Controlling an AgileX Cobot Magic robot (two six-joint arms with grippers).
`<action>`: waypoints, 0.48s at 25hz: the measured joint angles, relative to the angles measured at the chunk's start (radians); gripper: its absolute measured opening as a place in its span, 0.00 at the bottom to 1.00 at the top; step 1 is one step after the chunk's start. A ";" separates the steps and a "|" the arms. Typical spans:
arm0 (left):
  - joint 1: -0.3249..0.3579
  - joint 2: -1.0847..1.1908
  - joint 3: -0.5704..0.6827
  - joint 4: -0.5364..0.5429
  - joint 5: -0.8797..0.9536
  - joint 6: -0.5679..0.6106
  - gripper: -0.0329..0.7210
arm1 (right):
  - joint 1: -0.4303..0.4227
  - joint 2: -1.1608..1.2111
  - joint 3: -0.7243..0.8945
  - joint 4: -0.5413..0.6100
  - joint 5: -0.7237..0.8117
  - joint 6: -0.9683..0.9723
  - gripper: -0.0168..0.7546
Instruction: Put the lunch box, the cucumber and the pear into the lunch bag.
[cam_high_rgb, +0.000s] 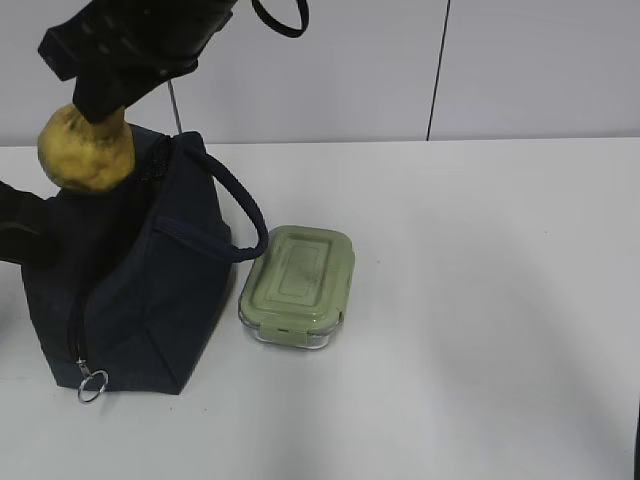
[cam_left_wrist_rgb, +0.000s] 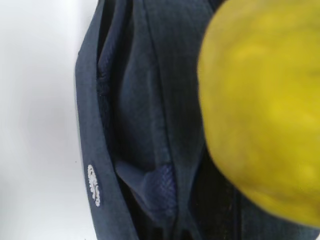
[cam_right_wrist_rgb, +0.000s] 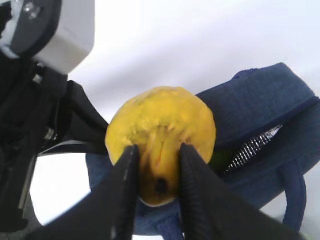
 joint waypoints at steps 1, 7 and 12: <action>0.000 0.000 0.000 0.000 0.000 0.000 0.03 | 0.000 0.006 0.000 0.000 -0.004 -0.005 0.27; 0.000 0.000 0.000 0.002 0.000 0.000 0.03 | 0.000 0.076 0.000 -0.092 0.059 0.012 0.27; 0.000 0.000 0.000 0.002 -0.003 0.000 0.03 | 0.000 0.085 0.000 -0.201 0.122 0.064 0.27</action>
